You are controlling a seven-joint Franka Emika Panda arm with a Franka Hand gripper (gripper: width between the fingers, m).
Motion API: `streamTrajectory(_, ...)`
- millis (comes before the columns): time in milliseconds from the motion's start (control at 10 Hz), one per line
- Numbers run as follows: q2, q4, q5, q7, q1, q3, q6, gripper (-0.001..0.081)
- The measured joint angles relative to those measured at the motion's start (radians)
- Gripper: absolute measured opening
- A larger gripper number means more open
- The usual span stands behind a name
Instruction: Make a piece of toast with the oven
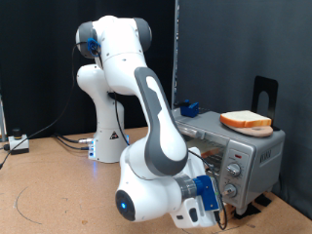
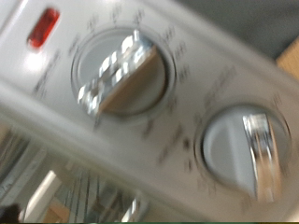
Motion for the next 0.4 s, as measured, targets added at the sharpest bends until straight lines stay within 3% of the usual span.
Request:
streamTrajectory(100, -0.020, -0.002, -0.040, 0.034, -0.001, -0.023, -0.001, 0.0737)
streamTrajectory(200, -0.037, -0.002, -0.074, 0.076, -0.005, -0.045, -0.011, 0.0793)
streamTrajectory(400, -0.055, 0.004, -0.093, 0.169, -0.029, -0.079, -0.095, 0.0807)
